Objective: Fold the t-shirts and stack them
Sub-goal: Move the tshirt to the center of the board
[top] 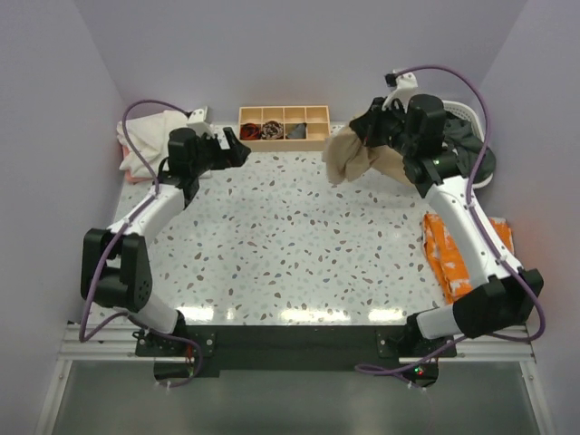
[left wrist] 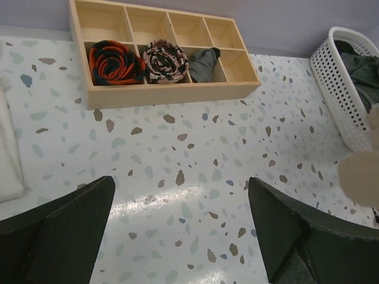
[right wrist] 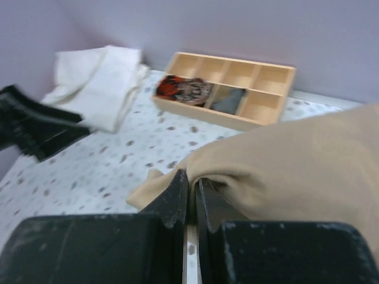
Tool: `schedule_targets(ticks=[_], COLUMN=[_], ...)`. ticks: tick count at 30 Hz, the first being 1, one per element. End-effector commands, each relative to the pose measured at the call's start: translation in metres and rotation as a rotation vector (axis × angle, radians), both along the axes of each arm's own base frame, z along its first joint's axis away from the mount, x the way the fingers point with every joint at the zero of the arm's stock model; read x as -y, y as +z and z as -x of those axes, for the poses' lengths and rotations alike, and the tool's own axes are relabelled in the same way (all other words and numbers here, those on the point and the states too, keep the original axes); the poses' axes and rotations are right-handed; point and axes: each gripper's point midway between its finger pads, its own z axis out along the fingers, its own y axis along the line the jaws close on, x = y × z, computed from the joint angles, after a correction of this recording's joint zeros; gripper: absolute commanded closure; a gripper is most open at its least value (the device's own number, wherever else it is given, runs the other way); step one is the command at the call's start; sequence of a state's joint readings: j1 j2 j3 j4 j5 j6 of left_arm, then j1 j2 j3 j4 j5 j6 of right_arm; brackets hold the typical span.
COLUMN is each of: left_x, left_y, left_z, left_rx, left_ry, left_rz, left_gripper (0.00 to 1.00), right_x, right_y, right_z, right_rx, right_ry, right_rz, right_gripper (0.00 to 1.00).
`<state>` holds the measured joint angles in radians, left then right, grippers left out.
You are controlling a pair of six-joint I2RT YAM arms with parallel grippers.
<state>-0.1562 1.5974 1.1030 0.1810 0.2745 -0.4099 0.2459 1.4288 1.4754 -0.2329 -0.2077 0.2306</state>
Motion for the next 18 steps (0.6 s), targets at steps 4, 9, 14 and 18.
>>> schedule_targets(ticks=[4, 9, 14, 18], left_x=[-0.027, -0.036, -0.029, -0.008], left_y=[0.064, 0.089, 0.087, 0.044], left_z=[0.051, 0.096, 0.123, 0.146], left_rx=[0.148, 0.225, 0.222, 0.13], left_ry=[0.111, 0.126, 0.058, -0.076], left_rz=[-0.017, 0.002, 0.006, 0.031], left_gripper=[0.0, 0.0, 0.0, 0.03], right_x=[-0.07, -0.077, -0.07, -0.044], right_y=[0.07, 0.072, -0.01, -0.134], right_z=[0.122, 0.163, 0.148, 0.122], right_rx=[0.134, 0.127, -0.108, -0.385], right_ry=[0.414, 0.52, 0.396, 0.199], right_rz=[-0.138, -0.188, -0.128, 0.067], right_gripper=[1.0, 0.99, 0.91, 1.0])
